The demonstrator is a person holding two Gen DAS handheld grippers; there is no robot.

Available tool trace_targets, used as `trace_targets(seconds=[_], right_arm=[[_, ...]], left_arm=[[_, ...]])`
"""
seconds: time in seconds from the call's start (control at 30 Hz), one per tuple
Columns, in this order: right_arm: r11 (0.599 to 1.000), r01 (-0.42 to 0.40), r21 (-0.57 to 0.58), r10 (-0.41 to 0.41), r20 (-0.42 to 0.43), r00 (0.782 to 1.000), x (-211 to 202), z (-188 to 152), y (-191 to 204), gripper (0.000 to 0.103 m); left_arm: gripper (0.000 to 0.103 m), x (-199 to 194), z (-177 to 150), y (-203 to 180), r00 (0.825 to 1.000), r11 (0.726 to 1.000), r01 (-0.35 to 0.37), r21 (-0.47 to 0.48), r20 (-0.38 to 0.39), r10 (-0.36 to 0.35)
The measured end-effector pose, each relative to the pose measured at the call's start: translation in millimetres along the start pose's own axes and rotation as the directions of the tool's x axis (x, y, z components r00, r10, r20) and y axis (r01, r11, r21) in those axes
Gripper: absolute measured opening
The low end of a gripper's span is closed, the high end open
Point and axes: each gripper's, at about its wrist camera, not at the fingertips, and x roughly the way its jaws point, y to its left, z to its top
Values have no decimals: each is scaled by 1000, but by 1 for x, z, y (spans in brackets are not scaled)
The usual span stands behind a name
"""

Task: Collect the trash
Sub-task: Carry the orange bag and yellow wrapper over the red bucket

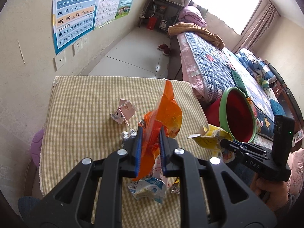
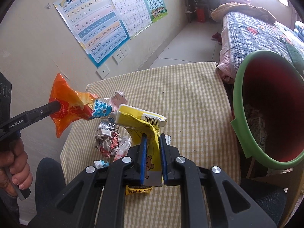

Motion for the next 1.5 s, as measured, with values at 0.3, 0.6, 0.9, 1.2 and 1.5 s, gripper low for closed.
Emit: trace_targets(seconds=[0.3,0.6,0.9,1.2,1.5], right_arm=[[1000,-2,21,0,62,998,-24,1,-12,13],[998,6,58,-12,117,993,-45,5,-38,13],[991,88,103,-106,186,977,-79,11,-87,13],[976,127,179,-166,222,961,-104,12,-139,13],[956,150,252,-213,248,945,-115,17,-182,13]], left_arm=[[15,-12,-3,-24,1000,999,-2,36,18,2],[15,-4,2,-62,999,996,25,81,20,-27],[15,19,15,-116,996,985,92,144,5,-93],[15,45,26,-178,985,959,173,224,-28,-171],[15,77,30,-228,974,931,226,285,-81,-211]])
